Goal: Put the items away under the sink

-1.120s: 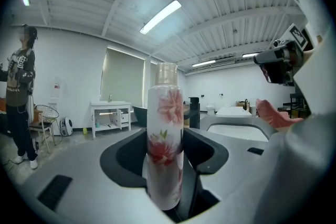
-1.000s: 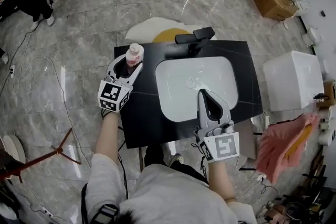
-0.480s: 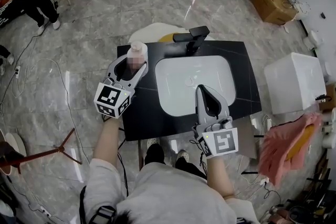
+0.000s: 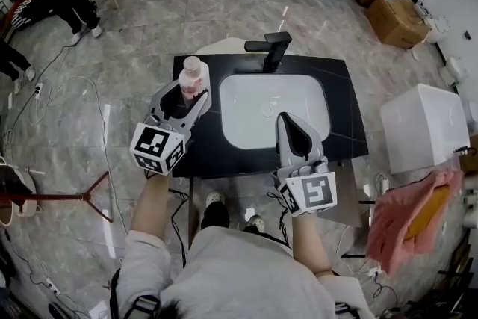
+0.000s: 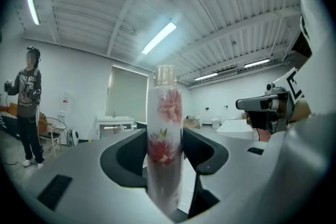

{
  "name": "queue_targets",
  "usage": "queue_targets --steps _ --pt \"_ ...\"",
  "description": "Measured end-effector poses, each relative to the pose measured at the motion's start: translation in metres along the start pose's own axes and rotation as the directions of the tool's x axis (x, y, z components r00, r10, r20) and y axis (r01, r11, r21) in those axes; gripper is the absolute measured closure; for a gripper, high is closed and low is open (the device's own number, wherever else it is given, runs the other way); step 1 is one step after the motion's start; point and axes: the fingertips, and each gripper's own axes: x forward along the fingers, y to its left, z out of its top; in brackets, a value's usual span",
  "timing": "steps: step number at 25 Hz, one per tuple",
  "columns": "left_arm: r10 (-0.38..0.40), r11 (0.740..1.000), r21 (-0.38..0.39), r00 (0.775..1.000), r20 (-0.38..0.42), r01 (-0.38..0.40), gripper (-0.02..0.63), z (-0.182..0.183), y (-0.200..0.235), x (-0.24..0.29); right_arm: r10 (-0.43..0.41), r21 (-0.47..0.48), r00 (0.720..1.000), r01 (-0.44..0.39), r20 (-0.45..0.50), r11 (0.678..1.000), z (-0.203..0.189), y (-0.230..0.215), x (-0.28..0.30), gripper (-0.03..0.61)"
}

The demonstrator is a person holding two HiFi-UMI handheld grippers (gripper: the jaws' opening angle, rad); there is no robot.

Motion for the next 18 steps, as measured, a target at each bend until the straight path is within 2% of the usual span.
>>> queue_targets --steps 4,18 --pt "0.039 0.999 0.019 0.999 0.004 -0.039 0.397 0.013 -0.028 -0.022 0.026 0.009 0.999 -0.026 0.018 1.000 0.009 -0.003 -0.028 0.568" --pt "0.182 0.983 0.005 0.981 0.063 -0.183 0.400 0.034 -0.139 -0.087 0.133 0.021 0.989 -0.135 0.070 0.991 0.018 -0.027 -0.130 0.568"
